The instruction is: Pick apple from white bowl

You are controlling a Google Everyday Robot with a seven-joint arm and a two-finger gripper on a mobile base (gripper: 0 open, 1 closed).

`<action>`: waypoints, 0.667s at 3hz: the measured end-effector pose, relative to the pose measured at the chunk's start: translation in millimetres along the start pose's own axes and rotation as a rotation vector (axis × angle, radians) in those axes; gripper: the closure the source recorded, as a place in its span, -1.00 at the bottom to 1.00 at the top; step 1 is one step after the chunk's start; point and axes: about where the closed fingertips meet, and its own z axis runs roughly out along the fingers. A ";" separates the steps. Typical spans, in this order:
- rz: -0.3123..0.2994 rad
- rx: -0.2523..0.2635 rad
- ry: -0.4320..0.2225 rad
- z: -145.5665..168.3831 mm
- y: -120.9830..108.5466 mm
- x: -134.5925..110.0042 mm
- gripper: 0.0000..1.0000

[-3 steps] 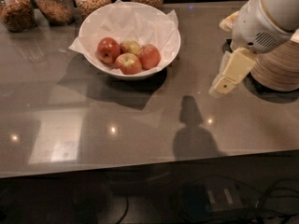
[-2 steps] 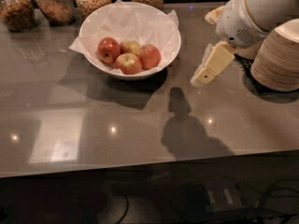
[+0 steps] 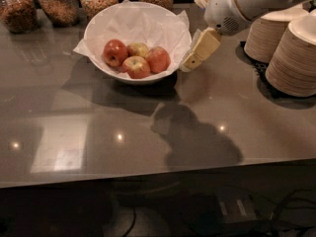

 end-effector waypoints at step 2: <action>-0.087 -0.020 -0.008 44.7 -36.3 -24.0 -1.00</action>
Offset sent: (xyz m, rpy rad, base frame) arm 0.0846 0.0525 -0.0022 -0.0810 -0.0489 0.1170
